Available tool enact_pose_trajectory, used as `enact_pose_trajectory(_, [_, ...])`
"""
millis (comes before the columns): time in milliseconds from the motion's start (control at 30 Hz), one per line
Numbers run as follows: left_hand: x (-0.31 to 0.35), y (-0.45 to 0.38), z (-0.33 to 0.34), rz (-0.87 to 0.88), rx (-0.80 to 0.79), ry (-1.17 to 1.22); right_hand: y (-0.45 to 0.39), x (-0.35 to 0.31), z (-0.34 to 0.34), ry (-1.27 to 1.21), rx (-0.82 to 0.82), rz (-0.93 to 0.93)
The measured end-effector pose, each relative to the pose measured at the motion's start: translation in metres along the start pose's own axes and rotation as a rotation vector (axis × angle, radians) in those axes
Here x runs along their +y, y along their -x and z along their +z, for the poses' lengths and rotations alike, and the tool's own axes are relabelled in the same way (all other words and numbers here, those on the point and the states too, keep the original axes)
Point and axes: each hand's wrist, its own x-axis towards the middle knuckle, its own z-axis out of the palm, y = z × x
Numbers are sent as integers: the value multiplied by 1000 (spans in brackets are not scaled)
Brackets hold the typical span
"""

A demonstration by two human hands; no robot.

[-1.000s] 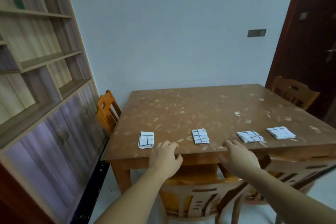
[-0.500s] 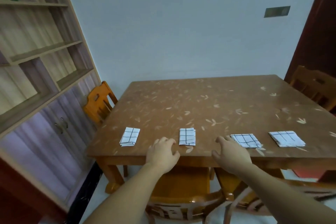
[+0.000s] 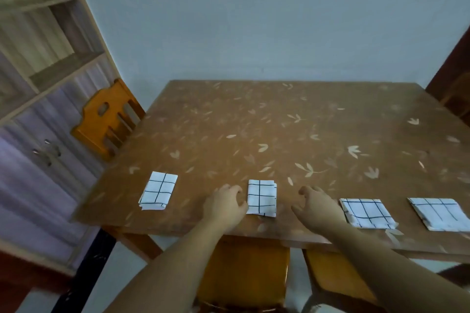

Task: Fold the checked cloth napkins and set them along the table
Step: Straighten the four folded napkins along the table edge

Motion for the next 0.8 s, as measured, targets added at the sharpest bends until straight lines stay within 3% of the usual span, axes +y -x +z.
enact_pose_trajectory(300, [-6,-50,62,-242,-147,314,-59,-5,60,-464,-218,231])
enact_pose_trajectory(800, [-24,-61,81,-451,-111,496,-80,-13,93,-598,-256,306])
